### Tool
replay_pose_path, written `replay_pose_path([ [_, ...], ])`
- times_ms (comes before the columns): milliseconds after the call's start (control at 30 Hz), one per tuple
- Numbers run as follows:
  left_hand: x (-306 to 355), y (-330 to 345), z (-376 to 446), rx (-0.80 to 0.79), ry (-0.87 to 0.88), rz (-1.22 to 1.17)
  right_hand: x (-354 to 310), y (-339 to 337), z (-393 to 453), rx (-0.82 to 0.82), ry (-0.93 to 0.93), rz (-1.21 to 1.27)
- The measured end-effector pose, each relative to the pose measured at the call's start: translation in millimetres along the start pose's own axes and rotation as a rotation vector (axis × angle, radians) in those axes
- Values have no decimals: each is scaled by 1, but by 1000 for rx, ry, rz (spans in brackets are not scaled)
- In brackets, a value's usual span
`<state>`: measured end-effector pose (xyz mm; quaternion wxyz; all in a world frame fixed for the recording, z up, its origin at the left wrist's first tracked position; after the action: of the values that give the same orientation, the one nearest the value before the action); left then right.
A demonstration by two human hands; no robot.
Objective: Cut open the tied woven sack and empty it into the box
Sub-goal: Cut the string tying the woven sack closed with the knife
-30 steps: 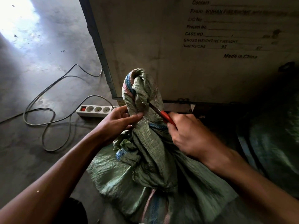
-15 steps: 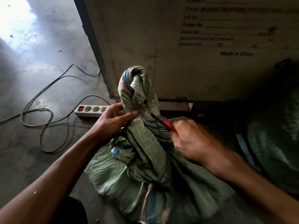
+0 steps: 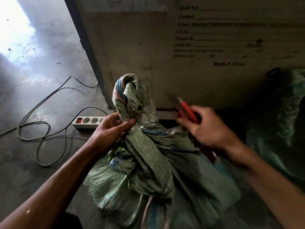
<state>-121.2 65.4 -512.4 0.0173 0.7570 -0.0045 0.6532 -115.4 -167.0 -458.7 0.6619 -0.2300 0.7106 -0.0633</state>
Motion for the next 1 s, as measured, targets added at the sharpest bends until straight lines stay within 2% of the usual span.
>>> replay_pose_path([
  [67,1,8,-2,-39,-8,-40,6,4,4,161,-71,119],
  [200,8,23,-11,-117,17,-76,15,37,14,127,-115,324],
  [367,16,16,-19,-174,40,12,14,36,23,165,-199,328],
  [467,17,9,-20,-180,31,41,17,24,29,190,-143,338],
  [567,18,10,-20,-108,9,80,21,21,33,185,-102,261],
  [667,12,15,-20,73,-10,113,14,22,25,334,-122,214],
  [733,7,25,-23,54,-8,224,6,34,14,279,-93,299],
  [833,11,45,-31,-216,5,367,4,49,8,192,-53,381],
  [900,20,46,-36,-312,-50,368,0,43,12,192,-87,425],
  [967,30,39,-37,-263,-44,360,-1,32,15,176,-69,434],
  [1000,36,31,-35,-143,-12,357,-1,26,16,167,-53,435],
])
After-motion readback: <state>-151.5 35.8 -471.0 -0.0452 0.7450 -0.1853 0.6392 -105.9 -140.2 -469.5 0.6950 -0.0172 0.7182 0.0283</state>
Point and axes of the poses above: each hand's wrist, its own z-axis towards the middle knuckle, its own y-axis out of the palm, x = y × z, the point moved 3 cm from there along z, towards the middle knuckle, and after that the axes turned 4 degrees about z, right-handed, at the moved point
